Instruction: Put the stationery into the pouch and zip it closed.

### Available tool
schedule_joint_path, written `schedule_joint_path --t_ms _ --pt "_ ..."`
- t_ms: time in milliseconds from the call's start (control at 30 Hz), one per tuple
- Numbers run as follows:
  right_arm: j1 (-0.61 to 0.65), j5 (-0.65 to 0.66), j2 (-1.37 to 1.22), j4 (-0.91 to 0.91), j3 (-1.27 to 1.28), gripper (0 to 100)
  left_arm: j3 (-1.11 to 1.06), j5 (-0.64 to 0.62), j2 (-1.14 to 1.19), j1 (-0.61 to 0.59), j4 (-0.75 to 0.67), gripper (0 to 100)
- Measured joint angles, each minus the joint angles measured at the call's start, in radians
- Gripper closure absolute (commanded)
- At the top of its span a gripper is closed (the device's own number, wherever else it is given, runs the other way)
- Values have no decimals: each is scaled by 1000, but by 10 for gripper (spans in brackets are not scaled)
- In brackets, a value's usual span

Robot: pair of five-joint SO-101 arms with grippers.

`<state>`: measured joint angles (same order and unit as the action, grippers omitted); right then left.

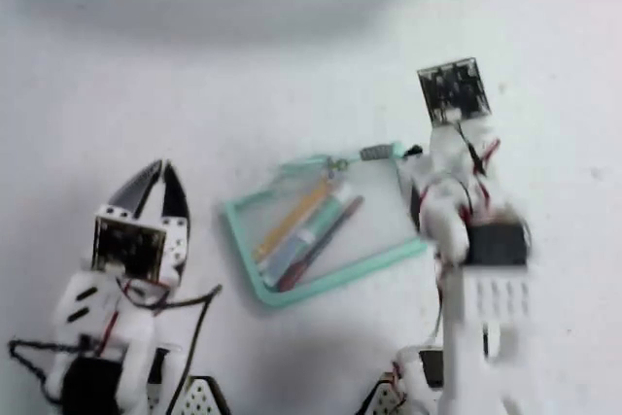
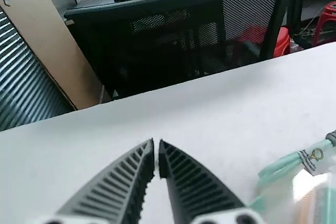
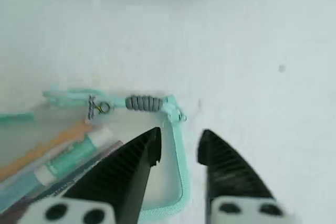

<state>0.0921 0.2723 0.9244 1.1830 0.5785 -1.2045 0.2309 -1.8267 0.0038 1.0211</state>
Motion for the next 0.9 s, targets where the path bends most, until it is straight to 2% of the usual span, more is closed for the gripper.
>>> schedule_joint_path --t_ms 267,333,600,767,900 --pt "215 0 359 338 -221 981 434 87 -3 0 428 976" --pt "247 0 448 382 -236 981 535 123 -3 0 496 976" --pt "265 0 855 433 -258 981 833 152 -5 0 663 976" --pt "269 0 881 520 -269 981 1014 152 -5 -35 744 976" --pt "264 0 882 528 -265 981 1040 152 -6 -84 753 976"
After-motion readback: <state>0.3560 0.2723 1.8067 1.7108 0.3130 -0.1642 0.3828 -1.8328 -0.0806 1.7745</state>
